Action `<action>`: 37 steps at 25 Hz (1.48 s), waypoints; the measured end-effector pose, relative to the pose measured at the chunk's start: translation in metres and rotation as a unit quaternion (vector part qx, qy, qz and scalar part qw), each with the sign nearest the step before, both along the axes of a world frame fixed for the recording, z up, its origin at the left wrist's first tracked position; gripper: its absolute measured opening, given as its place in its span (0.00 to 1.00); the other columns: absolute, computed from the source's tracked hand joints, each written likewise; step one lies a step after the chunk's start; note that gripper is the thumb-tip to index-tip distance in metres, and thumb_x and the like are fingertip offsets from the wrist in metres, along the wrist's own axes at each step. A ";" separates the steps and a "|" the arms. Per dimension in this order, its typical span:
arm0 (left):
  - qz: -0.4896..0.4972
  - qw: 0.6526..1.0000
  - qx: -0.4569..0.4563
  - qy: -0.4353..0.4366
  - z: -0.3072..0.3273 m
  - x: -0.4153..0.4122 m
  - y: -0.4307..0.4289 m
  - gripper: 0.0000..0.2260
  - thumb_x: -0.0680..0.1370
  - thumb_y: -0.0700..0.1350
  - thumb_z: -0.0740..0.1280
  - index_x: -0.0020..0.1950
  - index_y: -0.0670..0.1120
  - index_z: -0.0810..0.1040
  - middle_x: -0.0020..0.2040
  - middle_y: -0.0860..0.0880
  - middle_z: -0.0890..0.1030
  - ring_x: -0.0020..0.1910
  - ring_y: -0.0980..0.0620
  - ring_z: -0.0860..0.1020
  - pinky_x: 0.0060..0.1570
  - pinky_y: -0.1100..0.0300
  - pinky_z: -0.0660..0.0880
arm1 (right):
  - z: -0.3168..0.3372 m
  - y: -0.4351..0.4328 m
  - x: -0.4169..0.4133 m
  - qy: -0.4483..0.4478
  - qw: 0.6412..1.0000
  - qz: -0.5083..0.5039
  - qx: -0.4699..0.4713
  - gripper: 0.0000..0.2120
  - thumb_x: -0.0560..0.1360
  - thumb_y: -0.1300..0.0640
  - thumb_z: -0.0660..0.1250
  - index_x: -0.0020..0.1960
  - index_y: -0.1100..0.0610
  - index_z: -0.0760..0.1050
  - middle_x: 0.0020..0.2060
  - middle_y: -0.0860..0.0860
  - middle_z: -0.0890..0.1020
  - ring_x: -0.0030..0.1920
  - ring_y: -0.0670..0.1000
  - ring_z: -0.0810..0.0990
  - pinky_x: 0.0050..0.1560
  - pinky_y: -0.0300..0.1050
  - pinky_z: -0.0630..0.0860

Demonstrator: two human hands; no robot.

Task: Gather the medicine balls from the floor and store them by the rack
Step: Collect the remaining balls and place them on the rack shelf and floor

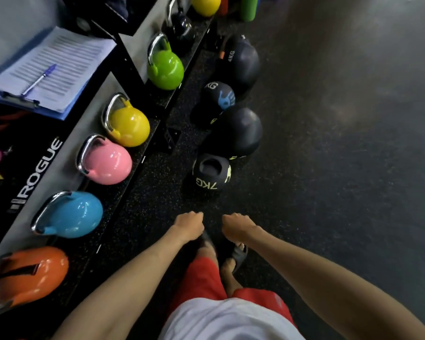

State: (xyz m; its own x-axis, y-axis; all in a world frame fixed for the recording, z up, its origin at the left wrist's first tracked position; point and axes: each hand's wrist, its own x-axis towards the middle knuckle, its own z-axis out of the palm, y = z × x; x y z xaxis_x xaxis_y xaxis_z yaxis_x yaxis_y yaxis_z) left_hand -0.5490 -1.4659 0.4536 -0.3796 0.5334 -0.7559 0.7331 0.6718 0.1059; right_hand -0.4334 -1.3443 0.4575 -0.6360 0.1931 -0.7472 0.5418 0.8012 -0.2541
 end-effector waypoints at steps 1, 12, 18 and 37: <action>0.013 1.000 -0.003 -0.008 -0.006 -0.005 0.005 0.15 0.82 0.46 0.58 0.67 0.44 0.73 0.65 0.41 0.78 0.64 0.40 0.77 0.59 0.50 0.74 | -0.005 0.008 -0.008 -0.008 1.000 0.001 -0.007 0.14 0.81 0.53 0.58 0.62 0.58 0.74 0.58 0.58 0.81 0.58 0.60 0.80 0.55 0.54 0.74; 0.178 0.980 -0.017 -0.088 -0.089 -0.130 0.075 0.16 0.83 0.48 0.57 0.68 0.44 0.74 0.66 0.41 0.77 0.64 0.40 0.76 0.61 0.48 0.73 | -0.063 0.108 -0.151 -0.072 0.997 0.016 -0.013 0.14 0.79 0.56 0.57 0.58 0.60 0.76 0.58 0.61 0.81 0.57 0.62 0.81 0.51 0.53 0.77; 0.298 0.948 0.001 -0.111 -0.134 -0.177 0.120 0.13 0.83 0.49 0.60 0.63 0.44 0.77 0.61 0.41 0.79 0.61 0.40 0.78 0.59 0.47 0.76 | -0.118 0.160 -0.214 -0.076 0.997 0.000 -0.030 0.13 0.79 0.56 0.56 0.57 0.60 0.75 0.58 0.61 0.80 0.60 0.65 0.78 0.55 0.54 0.74; 0.887 0.397 0.131 -0.194 -0.471 -0.236 0.292 0.15 0.83 0.41 0.61 0.70 0.40 0.73 0.63 0.41 0.78 0.62 0.45 0.78 0.58 0.50 0.75 | -0.494 0.297 -0.306 -0.078 0.988 0.029 -0.127 0.36 0.77 0.61 0.60 0.81 0.58 0.49 0.79 0.58 0.56 0.79 0.60 0.55 0.77 0.56 0.57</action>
